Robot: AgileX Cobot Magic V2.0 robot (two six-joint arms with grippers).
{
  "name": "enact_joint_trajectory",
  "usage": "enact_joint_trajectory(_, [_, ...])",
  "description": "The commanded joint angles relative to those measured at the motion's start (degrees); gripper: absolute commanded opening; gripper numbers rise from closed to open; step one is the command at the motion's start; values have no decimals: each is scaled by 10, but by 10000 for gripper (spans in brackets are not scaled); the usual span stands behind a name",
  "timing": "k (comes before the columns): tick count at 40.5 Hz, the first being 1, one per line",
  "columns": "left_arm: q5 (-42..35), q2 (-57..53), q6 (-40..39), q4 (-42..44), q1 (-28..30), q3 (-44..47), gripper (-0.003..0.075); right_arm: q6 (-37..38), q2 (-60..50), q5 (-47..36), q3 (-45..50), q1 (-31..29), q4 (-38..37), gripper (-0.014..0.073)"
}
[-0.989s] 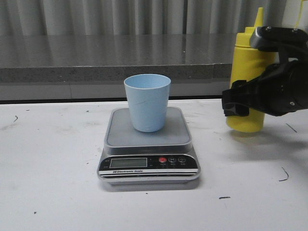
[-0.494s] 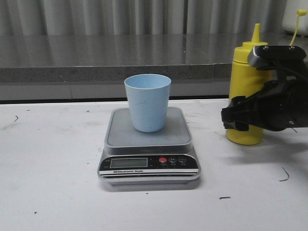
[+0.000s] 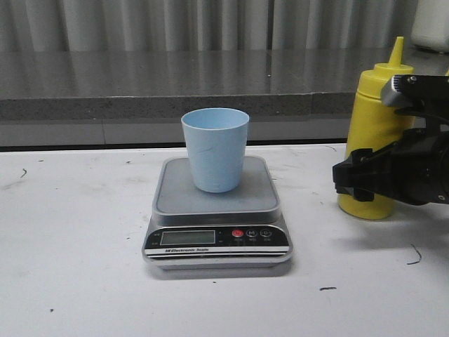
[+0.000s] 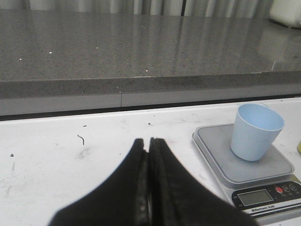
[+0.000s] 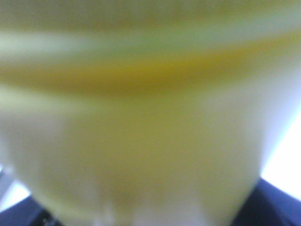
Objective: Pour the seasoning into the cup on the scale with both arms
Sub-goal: 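Open the right gripper and pull it back from the bottle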
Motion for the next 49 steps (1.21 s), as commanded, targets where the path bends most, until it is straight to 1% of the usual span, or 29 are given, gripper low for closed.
enact_joint_trajectory(1, [-44, 7, -5, -4, 1, -15, -20, -5, -22, -63, -6, -2, 5, 580])
enact_joint_trajectory(6, [-44, 7, -5, -4, 1, -15, -20, -5, -22, -78, 2, -2, 5, 646])
enact_joint_trajectory(12, [-44, 7, -5, -4, 1, -15, -20, -5, -22, -120, 20, -2, 5, 648])
enact_joint_trajectory(19, [-44, 7, -5, -4, 1, -15, -20, -5, -22, -199, 62, -2, 5, 648])
enact_joint_trajectory(30, [-44, 7, -5, -4, 1, -15, -20, 12, -29, -199, 149, -1, -10, 648])
enact_joint_trajectory(37, [-44, 7, -5, -4, 1, -15, -20, 12, -65, -199, 209, -1, -10, 633])
enact_joint_trajectory(39, [-44, 7, -5, -4, 1, -15, -20, 12, -81, -199, 225, -1, -10, 608])
enact_joint_trajectory(41, [-44, 7, -5, -4, 1, -15, -20, 12, -96, -199, 237, -1, -10, 566])
enact_joint_trajectory(43, [-44, 7, -5, -4, 1, -15, -20, 12, -115, -199, 251, -1, -10, 485])
enact_joint_trajectory(46, [-44, 7, -5, -4, 1, -15, -20, 12, -147, -199, 267, -1, -10, 323])
enact_joint_trajectory(49, [-44, 7, -5, -4, 1, -15, -20, 11, -179, -199, 281, -1, -10, 185])
